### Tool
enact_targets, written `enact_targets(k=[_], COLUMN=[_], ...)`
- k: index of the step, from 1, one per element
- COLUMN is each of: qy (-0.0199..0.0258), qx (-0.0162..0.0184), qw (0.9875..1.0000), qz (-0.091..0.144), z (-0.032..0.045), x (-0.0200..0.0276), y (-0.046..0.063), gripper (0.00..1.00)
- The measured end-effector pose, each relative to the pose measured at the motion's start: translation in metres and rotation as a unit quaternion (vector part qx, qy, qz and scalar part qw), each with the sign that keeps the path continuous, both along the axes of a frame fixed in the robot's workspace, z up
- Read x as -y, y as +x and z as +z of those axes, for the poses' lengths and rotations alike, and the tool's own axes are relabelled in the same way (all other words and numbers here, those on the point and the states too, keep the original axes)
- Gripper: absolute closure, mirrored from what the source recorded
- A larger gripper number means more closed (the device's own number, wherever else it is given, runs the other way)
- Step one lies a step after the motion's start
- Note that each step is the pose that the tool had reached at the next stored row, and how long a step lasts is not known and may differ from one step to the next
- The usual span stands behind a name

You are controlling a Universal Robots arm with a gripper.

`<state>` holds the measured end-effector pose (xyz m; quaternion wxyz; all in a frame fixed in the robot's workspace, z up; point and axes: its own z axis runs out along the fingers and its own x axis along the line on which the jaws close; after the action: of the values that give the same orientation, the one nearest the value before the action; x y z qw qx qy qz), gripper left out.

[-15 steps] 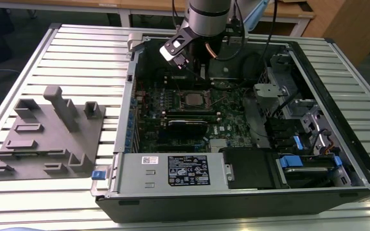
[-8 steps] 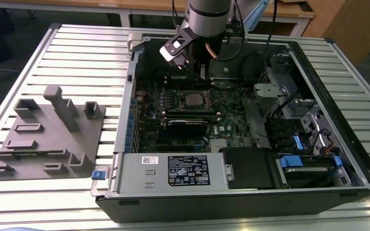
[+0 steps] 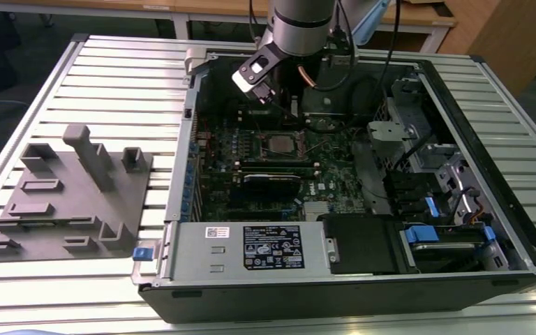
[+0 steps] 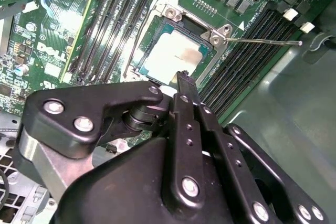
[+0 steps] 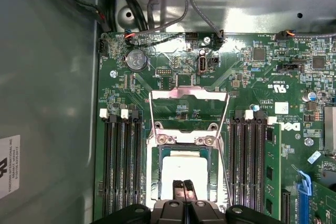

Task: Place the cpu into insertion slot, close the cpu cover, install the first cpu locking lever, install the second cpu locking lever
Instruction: 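Place the cpu into insertion slot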

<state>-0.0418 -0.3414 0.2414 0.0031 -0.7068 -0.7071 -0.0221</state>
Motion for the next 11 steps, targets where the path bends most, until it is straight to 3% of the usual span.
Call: enact_targets(k=[4, 11], qy=[0.0001, 0.0], qx=[0.0001, 0.0], qw=[1.0, 1.0], qz=[0.0, 0.0], z=[-0.0001, -0.0002], x=[0.0004, 0.0072], y=[0.0001, 0.0], gripper=[0.89, 0.89])
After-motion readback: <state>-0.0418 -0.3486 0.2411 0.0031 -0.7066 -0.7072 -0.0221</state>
